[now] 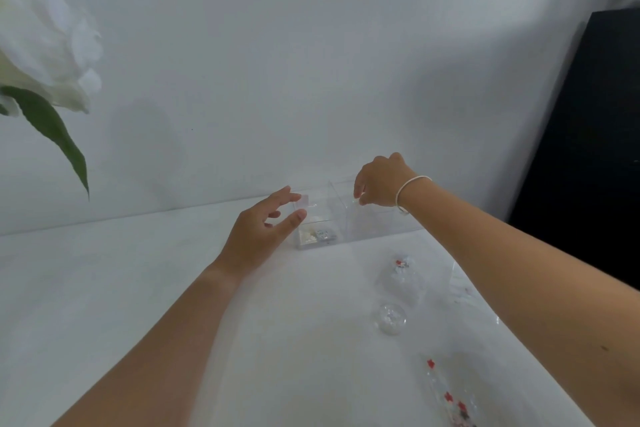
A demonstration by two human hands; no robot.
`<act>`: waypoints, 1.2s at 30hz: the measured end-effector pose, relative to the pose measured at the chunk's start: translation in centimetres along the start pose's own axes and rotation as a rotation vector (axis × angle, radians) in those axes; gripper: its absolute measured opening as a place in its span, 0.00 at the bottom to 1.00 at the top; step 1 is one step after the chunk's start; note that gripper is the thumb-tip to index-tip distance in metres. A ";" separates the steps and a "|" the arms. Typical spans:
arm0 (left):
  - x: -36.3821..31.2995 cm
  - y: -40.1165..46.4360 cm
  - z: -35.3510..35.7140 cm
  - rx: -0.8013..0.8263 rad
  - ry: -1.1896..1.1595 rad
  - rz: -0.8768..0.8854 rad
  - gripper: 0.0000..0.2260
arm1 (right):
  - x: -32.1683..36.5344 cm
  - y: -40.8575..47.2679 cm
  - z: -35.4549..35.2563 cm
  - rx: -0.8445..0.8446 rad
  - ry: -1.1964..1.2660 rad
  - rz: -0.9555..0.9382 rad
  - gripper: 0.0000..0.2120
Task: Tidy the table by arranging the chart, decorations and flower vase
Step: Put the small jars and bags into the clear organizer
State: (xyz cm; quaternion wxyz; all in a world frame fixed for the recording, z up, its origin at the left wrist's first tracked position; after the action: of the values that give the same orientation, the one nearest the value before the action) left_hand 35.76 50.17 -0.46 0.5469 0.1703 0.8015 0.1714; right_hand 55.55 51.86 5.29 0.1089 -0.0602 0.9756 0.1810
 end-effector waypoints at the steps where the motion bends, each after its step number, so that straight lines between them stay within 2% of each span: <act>1: 0.0 0.0 0.0 -0.002 -0.004 0.000 0.11 | 0.0 -0.2 -0.3 -0.026 0.021 -0.002 0.10; 7: 0.3 -0.1 -0.1 -0.034 0.011 0.017 0.15 | -0.2 -3.9 -3.5 -0.263 0.416 0.094 0.08; 12: -0.3 -0.8 -0.5 -0.081 0.047 0.052 0.14 | 0.7 -11.0 -3.6 -0.274 0.718 0.147 0.04; 16: -1.1 -2.5 -1.1 -0.134 0.056 0.037 0.14 | 1.2 -15.7 -3.0 -0.184 0.743 0.175 0.06; 20: -3.1 -6.2 -1.5 -0.120 0.018 0.060 0.12 | 1.7 -18.3 -3.5 -0.164 0.762 0.181 0.10; 27: -7.8 -14.9 -1.7 0.048 0.005 0.165 0.10 | 3.6 -20.5 -3.5 -0.121 0.667 0.118 0.14; 36: -10.3 -20.9 -1.9 0.294 0.158 0.275 0.14 | 4.2 -20.8 -2.9 -0.113 0.547 0.099 0.11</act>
State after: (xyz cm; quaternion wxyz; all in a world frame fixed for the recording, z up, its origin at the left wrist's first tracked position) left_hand 35.80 26.82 -0.97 0.4230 0.3420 0.8277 0.1383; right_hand 54.14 31.18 -0.08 -0.1710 -0.0650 0.9588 0.2174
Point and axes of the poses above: each hand's wrist, its own y-axis towards the middle knuckle, its own z-axis out of the palm, x = y × z, the point moved 6 cm from there along y, towards the middle knuckle, and after that the axes turned 11 degrees about -x, right-handed, at the moved point
